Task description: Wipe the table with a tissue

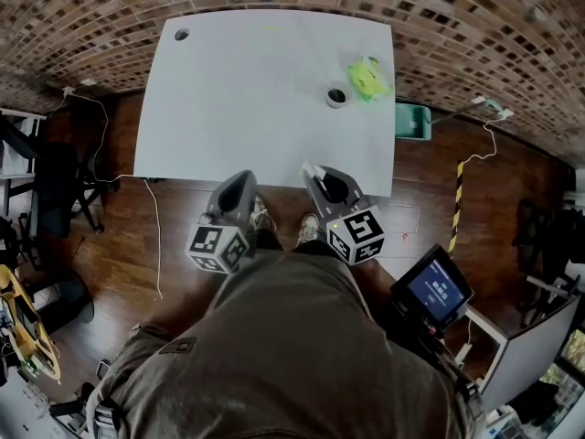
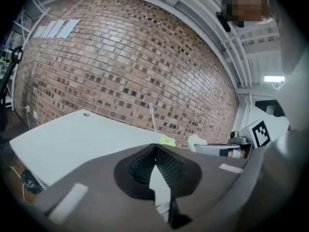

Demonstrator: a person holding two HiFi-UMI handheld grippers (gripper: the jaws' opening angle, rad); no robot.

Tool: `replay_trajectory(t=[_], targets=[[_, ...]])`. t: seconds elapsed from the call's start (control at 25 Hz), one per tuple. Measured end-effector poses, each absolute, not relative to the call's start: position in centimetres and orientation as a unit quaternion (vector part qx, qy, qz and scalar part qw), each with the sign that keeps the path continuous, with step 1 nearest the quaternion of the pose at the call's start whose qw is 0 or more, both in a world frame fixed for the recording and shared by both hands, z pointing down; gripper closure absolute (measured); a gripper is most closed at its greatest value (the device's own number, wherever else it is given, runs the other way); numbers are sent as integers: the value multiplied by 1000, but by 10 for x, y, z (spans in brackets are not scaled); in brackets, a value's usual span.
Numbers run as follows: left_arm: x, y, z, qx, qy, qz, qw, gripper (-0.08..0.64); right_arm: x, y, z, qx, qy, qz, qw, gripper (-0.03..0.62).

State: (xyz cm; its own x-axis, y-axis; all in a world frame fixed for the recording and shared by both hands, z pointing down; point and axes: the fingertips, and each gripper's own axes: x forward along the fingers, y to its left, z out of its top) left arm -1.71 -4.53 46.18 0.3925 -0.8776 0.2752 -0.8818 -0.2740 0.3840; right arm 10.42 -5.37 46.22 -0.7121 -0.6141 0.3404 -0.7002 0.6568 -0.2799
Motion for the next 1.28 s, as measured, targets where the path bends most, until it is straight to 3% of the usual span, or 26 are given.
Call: replay_trajectory(t=[0.44,1.28], targets=[[22,-22,442,810,-545,-2,218,558,155,-21,453,389,-895,199,94,552],[8,3,433,824,-524,-18,214,558,129,1,438,402,-894,180,88,557]])
